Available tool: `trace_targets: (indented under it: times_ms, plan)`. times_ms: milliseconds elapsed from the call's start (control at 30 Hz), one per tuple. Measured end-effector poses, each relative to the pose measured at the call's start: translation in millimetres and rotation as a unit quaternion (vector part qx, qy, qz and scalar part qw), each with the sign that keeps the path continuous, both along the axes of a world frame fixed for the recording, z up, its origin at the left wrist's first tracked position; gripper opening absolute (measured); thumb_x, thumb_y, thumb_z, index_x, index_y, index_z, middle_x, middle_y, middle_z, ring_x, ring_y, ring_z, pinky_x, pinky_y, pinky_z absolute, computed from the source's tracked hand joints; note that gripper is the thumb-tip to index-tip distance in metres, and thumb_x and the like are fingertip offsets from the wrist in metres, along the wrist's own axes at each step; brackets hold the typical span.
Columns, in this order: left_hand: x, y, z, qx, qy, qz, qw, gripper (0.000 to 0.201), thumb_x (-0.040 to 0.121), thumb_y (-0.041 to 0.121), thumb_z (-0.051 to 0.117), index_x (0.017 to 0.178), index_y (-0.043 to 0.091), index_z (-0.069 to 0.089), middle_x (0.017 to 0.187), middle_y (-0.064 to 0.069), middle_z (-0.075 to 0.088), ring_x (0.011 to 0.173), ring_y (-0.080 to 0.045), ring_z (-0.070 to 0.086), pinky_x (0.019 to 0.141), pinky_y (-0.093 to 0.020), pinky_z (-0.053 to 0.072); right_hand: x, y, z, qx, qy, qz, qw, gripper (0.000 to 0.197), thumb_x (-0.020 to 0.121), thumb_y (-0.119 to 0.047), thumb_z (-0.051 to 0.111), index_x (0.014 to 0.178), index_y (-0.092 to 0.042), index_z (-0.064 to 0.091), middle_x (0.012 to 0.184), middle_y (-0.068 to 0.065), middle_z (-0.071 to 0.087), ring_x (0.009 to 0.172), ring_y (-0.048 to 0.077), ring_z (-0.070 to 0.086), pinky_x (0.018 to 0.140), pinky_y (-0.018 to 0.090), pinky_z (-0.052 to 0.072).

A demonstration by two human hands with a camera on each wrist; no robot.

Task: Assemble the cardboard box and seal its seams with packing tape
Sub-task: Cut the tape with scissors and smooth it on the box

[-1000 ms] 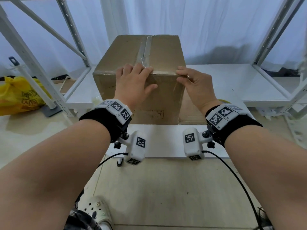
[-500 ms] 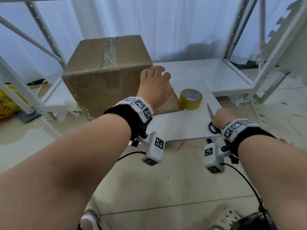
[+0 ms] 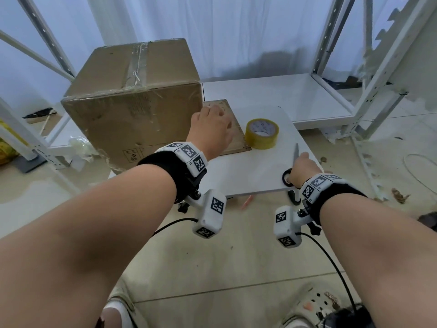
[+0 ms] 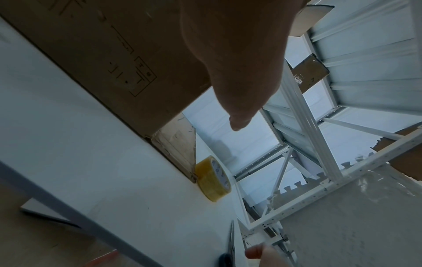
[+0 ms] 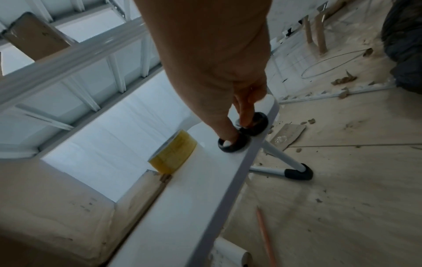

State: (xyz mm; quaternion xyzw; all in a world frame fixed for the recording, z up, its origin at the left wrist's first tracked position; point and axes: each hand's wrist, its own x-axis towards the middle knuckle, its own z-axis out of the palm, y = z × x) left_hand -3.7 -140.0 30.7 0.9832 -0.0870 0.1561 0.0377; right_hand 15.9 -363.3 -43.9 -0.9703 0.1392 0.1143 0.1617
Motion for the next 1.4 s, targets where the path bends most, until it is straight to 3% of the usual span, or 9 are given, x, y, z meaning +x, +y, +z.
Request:
trace_targets:
  times_ms: [167,333,467,667,833,1000,1167,1300,1400]
  plan:
    - [-5,12,7,-0.008,-0.028,-0.022,0.999,0.029,0.095,0.032,0.047,0.114,0.015,0.061,0.129,-0.006,0.049,0.124,-0.026,0.037,0.101,-0.04,0.029,3,10,21,0.138,-0.113,-0.09,0.98,0.056,0.086,-0.017,0.065,0.126,0.004,0.033,0.119,0.019,0.055,0.111,0.032,0.056,0.077,0.035,0.043]
    - [-18,41,31,-0.021,-0.088,-0.045,0.995,0.025,0.095,0.027,0.048,0.109,0.011,0.062,0.122,-0.007,0.055,0.118,-0.027,0.043,0.097,-0.039,0.034,-2,60,63,0.431,-0.264,-0.023,0.862,0.056,0.083,-0.016,0.069,0.133,-0.007,0.045,0.113,0.011,0.061,0.097,0.02,0.061,0.089,0.035,0.051]
    - [-38,86,53,-0.015,-0.13,-0.005,0.991,0.027,0.093,0.026,0.05,0.113,0.012,0.061,0.123,-0.006,0.054,0.116,-0.028,0.045,0.099,-0.042,0.033,-18,121,104,0.487,-0.243,0.135,0.828,0.041,0.087,-0.014,0.064,0.127,-0.01,0.054,0.083,0.007,0.065,0.054,0.0,0.058,0.052,0.016,0.046]
    - [-74,178,62,-0.115,-0.195,0.141,0.964,0.057,0.091,0.03,0.057,0.139,0.008,0.035,0.143,-0.013,0.033,0.132,-0.031,0.031,0.11,-0.044,0.023,-42,206,137,0.433,-0.158,0.338,0.821,0.037,0.087,-0.013,0.068,0.119,-0.017,0.051,0.077,0.0,0.057,0.073,0.01,0.055,0.07,0.02,0.042]
    - [-82,237,44,-0.408,0.014,0.254,0.877,0.096,0.081,0.049,0.067,0.149,0.006,0.014,0.151,-0.014,0.029,0.137,-0.028,0.031,0.111,-0.043,0.03,-44,258,149,0.375,-0.122,0.412,0.821,0.041,0.079,-0.035,0.076,0.111,-0.018,0.056,0.07,0.0,0.047,0.063,0.012,0.045,0.063,0.022,0.04]
    - [-71,243,23,-0.452,0.062,0.259,0.852,0.068,0.082,0.044,0.069,0.134,0.006,0.045,0.12,-0.013,0.062,0.107,-0.028,0.06,0.091,-0.039,0.049,-41,300,149,0.357,-0.154,0.451,0.803,0.041,0.086,-0.034,0.07,0.123,-0.022,0.057,0.077,-0.007,0.053,0.068,0.006,0.048,0.062,0.013,0.038]
    - [-77,252,4,-0.415,0.024,0.287,0.863,0.035,0.09,0.027,0.062,0.114,0.002,0.063,0.108,-0.011,0.066,0.099,-0.026,0.062,0.082,-0.031,0.047,-28,309,127,0.343,-0.135,0.477,0.798,0.054,0.088,-0.03,0.067,0.139,-0.029,0.048,0.107,-0.012,0.058,0.093,0.002,0.052,0.091,0.017,0.038]
    - [-95,250,-15,-0.54,-0.019,0.244,0.806,0.022,0.088,0.029,0.066,0.096,0.008,0.064,0.086,-0.004,0.064,0.075,-0.015,0.057,0.071,-0.026,0.044,-21,311,111,0.333,-0.157,0.456,0.811,0.059,0.087,-0.037,0.068,0.14,-0.04,0.042,0.116,-0.007,0.057,0.101,0.01,0.052,0.099,0.03,0.044]
    - [-100,248,-20,-0.687,0.006,0.181,0.704,0.019,0.09,0.025,0.063,0.08,0.01,0.056,0.073,-0.009,0.056,0.066,-0.019,0.052,0.071,-0.034,0.048,-19,315,108,0.35,-0.174,0.432,0.813,0.057,0.083,-0.042,0.07,0.135,-0.041,0.048,0.106,-0.007,0.061,0.093,0.014,0.058,0.095,0.038,0.05]
